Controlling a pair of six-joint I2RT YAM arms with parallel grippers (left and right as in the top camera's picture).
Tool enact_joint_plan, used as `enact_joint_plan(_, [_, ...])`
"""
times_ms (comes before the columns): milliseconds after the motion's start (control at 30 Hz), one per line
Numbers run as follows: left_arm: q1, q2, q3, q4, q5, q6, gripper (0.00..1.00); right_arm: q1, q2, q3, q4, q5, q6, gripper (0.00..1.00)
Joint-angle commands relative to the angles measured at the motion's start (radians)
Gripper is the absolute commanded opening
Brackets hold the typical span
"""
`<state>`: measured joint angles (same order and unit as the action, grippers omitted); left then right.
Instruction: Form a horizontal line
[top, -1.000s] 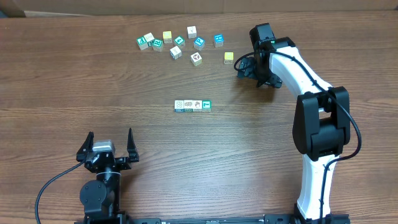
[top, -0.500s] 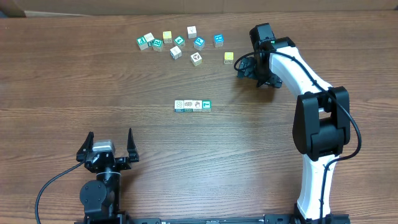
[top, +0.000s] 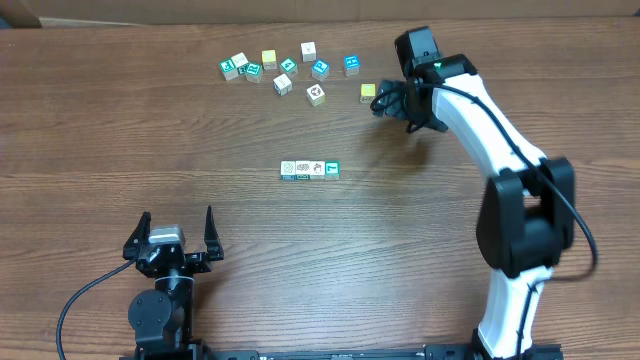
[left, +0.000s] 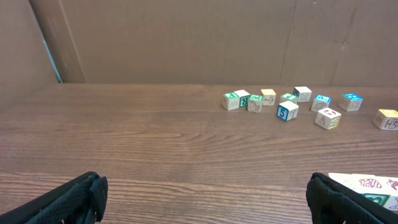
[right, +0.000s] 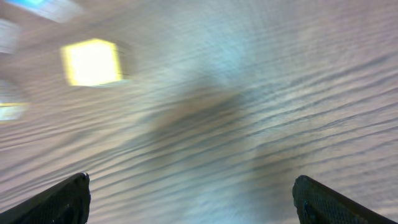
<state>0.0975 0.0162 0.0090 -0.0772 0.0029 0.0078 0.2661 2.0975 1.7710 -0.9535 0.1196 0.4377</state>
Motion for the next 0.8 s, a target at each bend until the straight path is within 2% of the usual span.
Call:
enact_joint_plan(0, [0.000,0.003,-0.003,-0.001,-0.011,0.023,1.00,0.016,-0.171,0.002,0.006,0.011,0.000,1.00])
enact_joint_plan(367, [0.000,0.003,-0.003,-0.001,-0.011,0.023,1.00,-0.005,-0.469,0.002,0.006,0.011,0.000,1.00])
enact_joint_plan(767, [0.000,0.003,-0.003,-0.001,-0.011,0.023,1.00,-0.015,-0.685,0.002,0.005,0.011,0.000,1.00])
